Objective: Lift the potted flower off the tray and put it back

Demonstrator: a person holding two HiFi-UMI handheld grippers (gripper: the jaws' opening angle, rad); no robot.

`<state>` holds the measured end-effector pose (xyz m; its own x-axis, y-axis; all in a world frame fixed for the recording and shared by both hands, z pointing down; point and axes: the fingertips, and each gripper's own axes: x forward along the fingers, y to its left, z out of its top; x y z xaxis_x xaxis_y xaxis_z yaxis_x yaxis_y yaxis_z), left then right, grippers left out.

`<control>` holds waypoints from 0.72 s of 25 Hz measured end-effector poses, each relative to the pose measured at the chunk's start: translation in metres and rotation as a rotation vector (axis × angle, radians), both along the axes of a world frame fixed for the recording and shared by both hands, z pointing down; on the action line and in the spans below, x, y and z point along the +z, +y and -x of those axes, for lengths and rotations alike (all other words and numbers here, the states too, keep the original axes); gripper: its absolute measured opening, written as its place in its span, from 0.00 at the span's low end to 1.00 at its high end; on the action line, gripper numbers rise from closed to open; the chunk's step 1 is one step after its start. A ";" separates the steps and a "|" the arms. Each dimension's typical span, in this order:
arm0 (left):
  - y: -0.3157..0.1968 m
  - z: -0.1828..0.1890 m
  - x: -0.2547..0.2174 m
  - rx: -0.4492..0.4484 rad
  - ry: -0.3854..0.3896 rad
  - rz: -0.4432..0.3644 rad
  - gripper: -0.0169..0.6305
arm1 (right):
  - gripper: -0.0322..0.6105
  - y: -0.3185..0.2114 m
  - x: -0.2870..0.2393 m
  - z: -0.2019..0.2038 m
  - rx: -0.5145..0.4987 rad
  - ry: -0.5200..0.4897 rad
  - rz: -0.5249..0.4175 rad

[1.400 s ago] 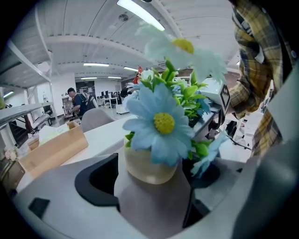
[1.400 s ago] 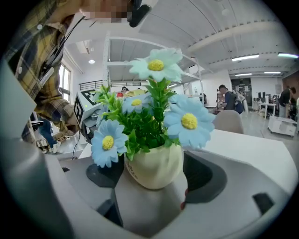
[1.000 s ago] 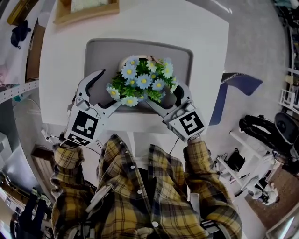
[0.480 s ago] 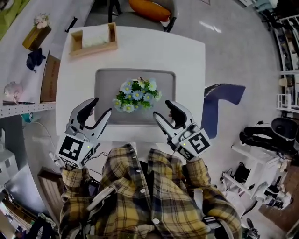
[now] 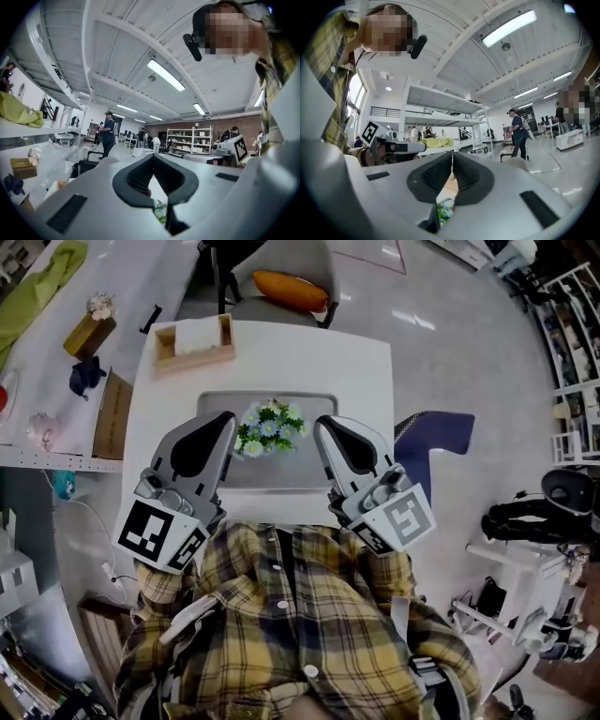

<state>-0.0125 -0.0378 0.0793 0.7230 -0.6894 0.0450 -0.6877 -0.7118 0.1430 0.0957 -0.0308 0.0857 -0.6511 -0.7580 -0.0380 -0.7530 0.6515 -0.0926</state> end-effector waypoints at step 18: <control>0.002 -0.034 -0.019 0.030 -0.101 -0.059 0.04 | 0.05 0.003 0.000 0.007 0.068 0.197 0.027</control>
